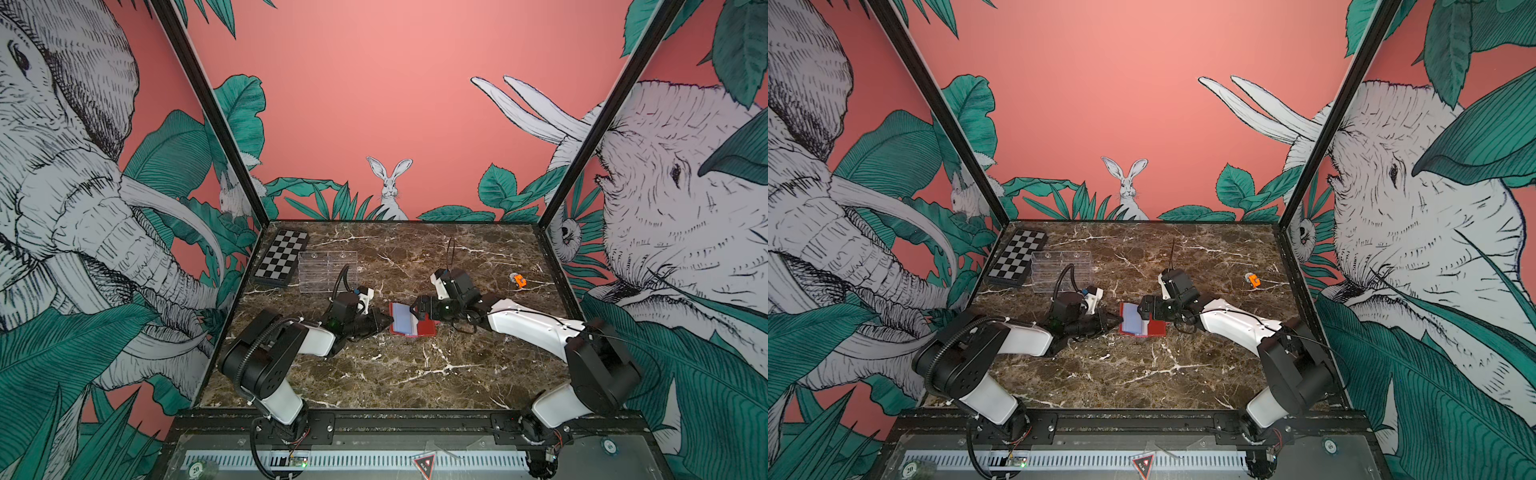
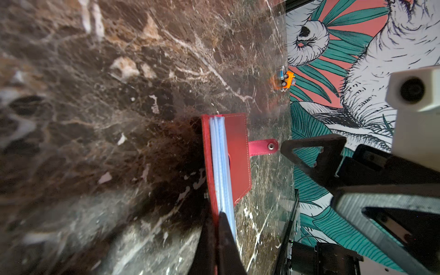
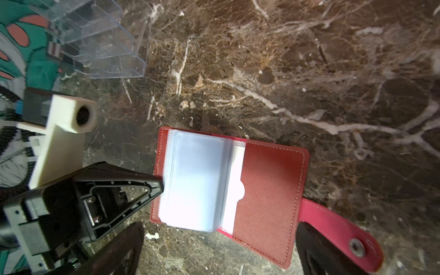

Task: Take the credit cards out of the card holder
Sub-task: Flip over the card slot in the card holder.

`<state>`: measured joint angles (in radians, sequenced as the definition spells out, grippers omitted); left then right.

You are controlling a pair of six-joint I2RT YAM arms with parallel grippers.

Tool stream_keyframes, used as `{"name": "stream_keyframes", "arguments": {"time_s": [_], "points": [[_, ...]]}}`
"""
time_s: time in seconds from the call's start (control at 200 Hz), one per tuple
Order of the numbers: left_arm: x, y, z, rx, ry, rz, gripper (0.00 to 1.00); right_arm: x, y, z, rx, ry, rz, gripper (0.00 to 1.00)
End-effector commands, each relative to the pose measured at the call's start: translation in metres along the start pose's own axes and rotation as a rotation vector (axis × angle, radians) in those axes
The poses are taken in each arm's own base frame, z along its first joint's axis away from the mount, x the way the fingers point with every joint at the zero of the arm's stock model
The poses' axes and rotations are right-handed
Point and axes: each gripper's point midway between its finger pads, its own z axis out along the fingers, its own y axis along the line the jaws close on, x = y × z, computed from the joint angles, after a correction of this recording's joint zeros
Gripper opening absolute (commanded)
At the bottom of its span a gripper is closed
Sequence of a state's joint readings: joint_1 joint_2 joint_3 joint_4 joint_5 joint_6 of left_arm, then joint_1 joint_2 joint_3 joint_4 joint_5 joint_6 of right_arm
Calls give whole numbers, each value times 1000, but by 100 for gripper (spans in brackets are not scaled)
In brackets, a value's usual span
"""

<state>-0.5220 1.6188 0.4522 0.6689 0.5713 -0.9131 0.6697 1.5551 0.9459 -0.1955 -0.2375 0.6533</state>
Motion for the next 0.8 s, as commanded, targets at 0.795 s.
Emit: {"name": "stream_keyframes", "arguments": {"time_s": [0.795], "points": [[12, -12, -4, 20, -6, 38, 0, 20, 13, 55, 86, 129, -102, 98]]}}
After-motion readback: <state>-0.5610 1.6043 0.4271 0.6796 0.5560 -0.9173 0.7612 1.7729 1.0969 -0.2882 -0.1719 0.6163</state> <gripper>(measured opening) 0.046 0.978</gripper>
